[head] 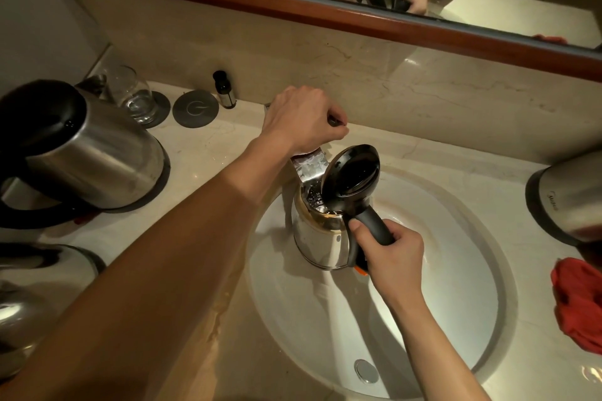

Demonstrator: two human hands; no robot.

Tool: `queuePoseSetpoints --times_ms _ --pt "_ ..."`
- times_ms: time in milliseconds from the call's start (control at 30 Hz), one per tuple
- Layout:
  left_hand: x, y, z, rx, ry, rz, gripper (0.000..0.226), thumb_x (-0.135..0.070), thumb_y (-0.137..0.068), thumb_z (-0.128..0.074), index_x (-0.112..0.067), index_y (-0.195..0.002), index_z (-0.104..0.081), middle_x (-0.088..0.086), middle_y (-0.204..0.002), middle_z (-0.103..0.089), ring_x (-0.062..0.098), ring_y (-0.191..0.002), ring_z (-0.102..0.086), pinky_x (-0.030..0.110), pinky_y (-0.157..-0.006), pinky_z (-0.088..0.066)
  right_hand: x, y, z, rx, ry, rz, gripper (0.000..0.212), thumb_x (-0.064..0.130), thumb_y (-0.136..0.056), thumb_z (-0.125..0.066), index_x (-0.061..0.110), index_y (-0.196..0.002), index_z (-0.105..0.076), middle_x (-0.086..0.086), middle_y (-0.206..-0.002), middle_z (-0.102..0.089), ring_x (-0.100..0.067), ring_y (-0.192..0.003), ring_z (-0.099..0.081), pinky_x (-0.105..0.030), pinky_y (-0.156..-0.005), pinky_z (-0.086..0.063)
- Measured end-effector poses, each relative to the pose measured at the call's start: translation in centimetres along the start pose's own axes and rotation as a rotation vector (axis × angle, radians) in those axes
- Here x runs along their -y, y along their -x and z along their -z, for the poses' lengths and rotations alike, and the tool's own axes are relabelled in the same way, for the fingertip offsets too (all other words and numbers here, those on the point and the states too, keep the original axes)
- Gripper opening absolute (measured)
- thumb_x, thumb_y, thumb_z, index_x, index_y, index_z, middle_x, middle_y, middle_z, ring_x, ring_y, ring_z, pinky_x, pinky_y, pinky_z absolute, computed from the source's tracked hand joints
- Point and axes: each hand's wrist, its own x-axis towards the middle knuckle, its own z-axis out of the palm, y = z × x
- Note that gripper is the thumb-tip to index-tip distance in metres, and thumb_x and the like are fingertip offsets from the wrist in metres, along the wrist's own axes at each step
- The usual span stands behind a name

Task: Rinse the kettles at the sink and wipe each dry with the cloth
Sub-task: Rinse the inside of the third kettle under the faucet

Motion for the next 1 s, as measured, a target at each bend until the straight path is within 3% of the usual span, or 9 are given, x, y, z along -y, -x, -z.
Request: queuePoseSetpoints --times_ms 233,367,467,1000 --pt "0.04 0.07 0.12 0.009 -0.009 -0.018 0.026 -0.054 -0.086 -0.061 -0.04 -0.103 -0.075 -0.012 -0.099 -0.075 0.018 -0.096 -0.065 0.034 -0.09 -0.045 -0.1 -0.12 -0.03 -0.006 0.0 0.013 0.05 0.018 -0.085 -0.084 0.029 -0.044 -0.058 0.009 -0.042 -0.044 -0.011 -0.045 -0.039 -0.03 -0.056 -0.036" --pt "0.12 0.18 0.12 0.006 0.015 -0.01 0.026 -0.052 -0.081 -0.063 -0.04 -0.099 -0.075 -0.014 -0.096 -0.075 0.019 -0.095 -0.066 0.033 -0.087 -0.048 -0.03 0.04 -0.09 -0.007 -0.016 0.001 0.038 0.038 -0.074 -0.08 0.026 -0.046 -0.057 0.009 -0.043 -0.043 -0.014 -0.047 -0.039 -0.032 -0.056 -0.036" --pt "0.11 0.25 0.19 -0.002 0.019 -0.013 0.026 -0.048 -0.08 -0.064 -0.038 -0.101 -0.075 -0.014 -0.096 -0.074 0.017 -0.095 -0.066 0.029 -0.083 -0.043 -0.06 0.01 -0.11 -0.007 -0.015 -0.008 0.035 0.041 -0.072 -0.076 0.024 -0.048 -0.057 0.008 -0.043 -0.042 -0.015 -0.048 -0.038 -0.032 -0.056 -0.036" --pt "0.29 0.66 0.49 0.008 0.035 -0.09 0.032 -0.05 -0.078 -0.064 -0.036 -0.106 -0.074 -0.014 -0.1 -0.074 0.016 -0.095 -0.065 0.027 -0.079 -0.037 -0.79 -0.23 -0.09 -0.006 -0.018 0.003 0.049 0.053 -0.065 -0.075 0.012 -0.054 -0.051 0.005 -0.048 -0.038 -0.017 -0.051 -0.036 -0.035 -0.057 -0.034"
